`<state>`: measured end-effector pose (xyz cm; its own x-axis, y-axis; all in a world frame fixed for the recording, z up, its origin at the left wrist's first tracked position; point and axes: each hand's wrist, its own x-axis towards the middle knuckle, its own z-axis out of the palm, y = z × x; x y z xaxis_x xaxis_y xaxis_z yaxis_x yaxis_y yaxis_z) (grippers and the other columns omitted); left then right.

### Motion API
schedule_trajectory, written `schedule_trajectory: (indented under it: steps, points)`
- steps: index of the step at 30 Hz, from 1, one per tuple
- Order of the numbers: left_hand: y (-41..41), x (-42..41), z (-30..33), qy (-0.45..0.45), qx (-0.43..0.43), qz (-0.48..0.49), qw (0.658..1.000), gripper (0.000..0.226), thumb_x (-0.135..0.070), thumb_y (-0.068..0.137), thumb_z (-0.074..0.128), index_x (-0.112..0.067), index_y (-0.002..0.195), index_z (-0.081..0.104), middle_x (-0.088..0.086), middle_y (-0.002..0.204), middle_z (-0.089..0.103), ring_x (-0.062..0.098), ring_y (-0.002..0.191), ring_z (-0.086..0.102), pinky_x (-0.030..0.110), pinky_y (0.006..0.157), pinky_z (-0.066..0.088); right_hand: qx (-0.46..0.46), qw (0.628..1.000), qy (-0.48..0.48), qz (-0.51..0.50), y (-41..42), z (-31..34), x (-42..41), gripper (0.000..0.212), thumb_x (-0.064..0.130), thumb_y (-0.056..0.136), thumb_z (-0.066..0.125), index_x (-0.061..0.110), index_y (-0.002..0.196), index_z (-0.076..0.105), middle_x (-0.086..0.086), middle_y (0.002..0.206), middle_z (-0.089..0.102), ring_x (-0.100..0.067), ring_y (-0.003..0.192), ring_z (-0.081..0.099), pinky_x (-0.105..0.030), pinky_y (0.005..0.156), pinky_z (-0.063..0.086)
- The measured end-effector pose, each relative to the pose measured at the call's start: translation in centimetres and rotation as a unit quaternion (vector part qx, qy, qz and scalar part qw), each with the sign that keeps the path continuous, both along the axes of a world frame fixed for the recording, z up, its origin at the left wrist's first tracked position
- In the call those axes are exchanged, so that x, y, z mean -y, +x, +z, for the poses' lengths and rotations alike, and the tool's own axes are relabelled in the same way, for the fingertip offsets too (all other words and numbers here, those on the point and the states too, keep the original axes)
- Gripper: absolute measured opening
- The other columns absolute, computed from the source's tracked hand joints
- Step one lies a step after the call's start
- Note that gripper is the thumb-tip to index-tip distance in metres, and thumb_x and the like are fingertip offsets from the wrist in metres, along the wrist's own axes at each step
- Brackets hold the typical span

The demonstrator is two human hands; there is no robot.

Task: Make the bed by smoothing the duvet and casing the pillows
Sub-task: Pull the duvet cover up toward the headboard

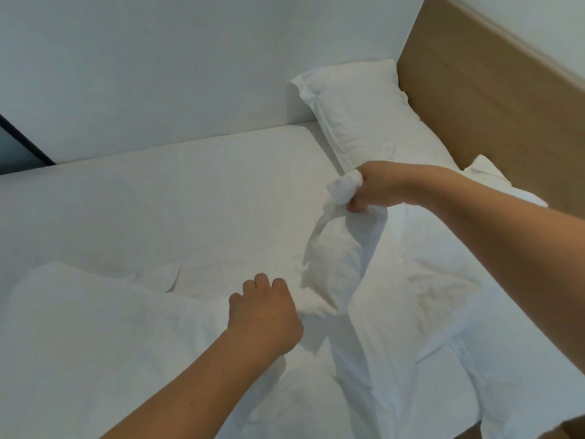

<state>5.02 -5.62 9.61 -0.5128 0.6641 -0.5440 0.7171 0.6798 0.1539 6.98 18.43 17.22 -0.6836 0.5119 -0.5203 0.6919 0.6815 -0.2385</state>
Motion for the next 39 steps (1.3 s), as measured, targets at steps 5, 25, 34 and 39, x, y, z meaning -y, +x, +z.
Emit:
schedule_trajectory:
  steps: [5,25,34,39]
  points:
    - [2.6,-2.1,-2.3,0.069,0.002,0.072,0.995,0.096,-0.067,0.08,0.05,-0.016,0.15,0.01,0.007,0.147,0.032,0.027,0.135,0.033,0.044,0.115,0.022,-0.176,0.984,0.0,-0.02,3.1,0.6,-0.7,0.022,0.041,0.091,0.059,0.02,0.093,0.067,0.0,0.1,0.067,-0.021,0.095,0.06,-0.03,0.08,0.043]
    - [-7.3,-13.3,19.1,0.352,-0.063,0.328,0.874,0.018,-0.017,0.095,0.033,-0.017,0.112,0.038,0.013,0.105,0.059,0.036,0.088,0.057,0.041,0.07,0.045,-0.32,0.912,-0.203,-0.16,6.3,20.7,-5.9,0.053,0.069,0.082,0.053,0.024,0.105,0.069,0.0,0.104,0.072,-0.021,0.1,0.067,-0.038,0.097,0.049]
    - [-12.8,-22.5,45.1,0.45,-0.406,0.015,0.795,0.02,-0.029,0.1,0.04,-0.013,0.107,0.049,0.017,0.091,0.06,0.039,0.076,0.059,0.036,0.056,0.033,-0.402,0.907,-0.123,-0.04,9.3,43.2,-11.3,0.048,0.021,0.075,0.08,0.019,0.119,0.061,0.0,0.099,0.073,-0.013,0.089,0.07,-0.03,0.082,0.057]
    - [-12.6,-25.6,46.1,0.475,-0.438,-0.074,0.759,0.015,-0.025,0.095,0.052,-0.012,0.099,0.056,0.015,0.082,0.061,0.039,0.067,0.06,0.034,0.052,0.031,-0.409,0.896,0.151,-0.083,8.9,42.6,-13.3,0.04,0.034,0.064,0.053,0.021,0.103,0.053,-0.002,0.088,0.064,-0.02,0.081,0.061,-0.036,0.076,0.054]
